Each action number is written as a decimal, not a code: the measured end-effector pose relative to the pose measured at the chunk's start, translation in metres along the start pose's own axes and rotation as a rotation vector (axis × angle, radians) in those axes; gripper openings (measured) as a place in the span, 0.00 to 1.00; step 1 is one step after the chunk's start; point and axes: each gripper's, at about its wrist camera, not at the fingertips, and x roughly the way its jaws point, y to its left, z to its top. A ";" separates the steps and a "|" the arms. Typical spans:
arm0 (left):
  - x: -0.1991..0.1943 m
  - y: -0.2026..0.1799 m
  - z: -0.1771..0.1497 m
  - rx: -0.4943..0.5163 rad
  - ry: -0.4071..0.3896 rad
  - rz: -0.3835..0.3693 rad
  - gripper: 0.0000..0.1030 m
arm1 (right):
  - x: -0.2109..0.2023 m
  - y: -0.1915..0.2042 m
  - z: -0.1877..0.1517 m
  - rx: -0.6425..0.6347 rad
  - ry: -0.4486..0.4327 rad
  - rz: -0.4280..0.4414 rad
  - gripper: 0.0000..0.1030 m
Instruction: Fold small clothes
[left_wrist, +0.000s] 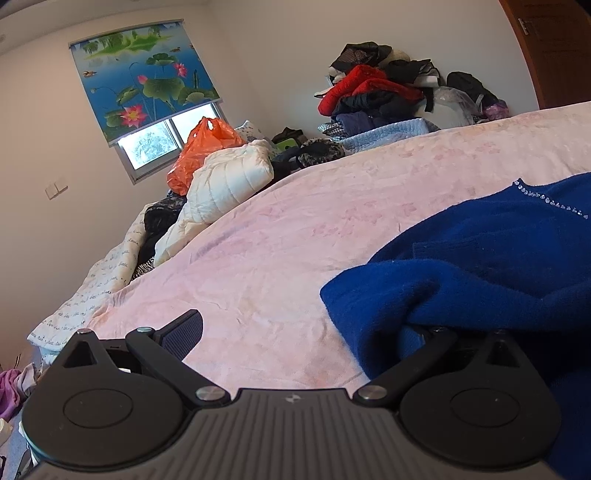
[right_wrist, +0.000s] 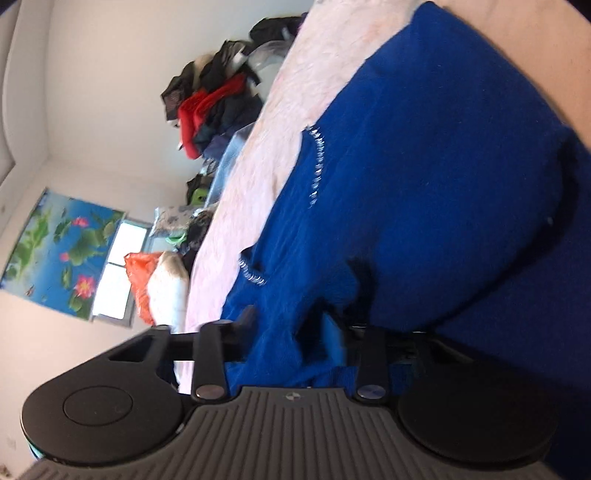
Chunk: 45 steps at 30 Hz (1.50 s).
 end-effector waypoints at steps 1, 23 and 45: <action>0.001 0.001 0.001 -0.004 -0.004 0.002 1.00 | 0.001 0.001 -0.001 -0.021 0.003 0.000 0.08; 0.005 -0.047 0.011 0.256 -0.142 -0.086 1.00 | -0.046 -0.035 0.057 -0.144 -0.231 -0.124 0.07; 0.035 0.057 0.008 -0.057 0.083 -0.530 1.00 | -0.070 -0.028 0.051 -0.328 -0.182 -0.230 0.32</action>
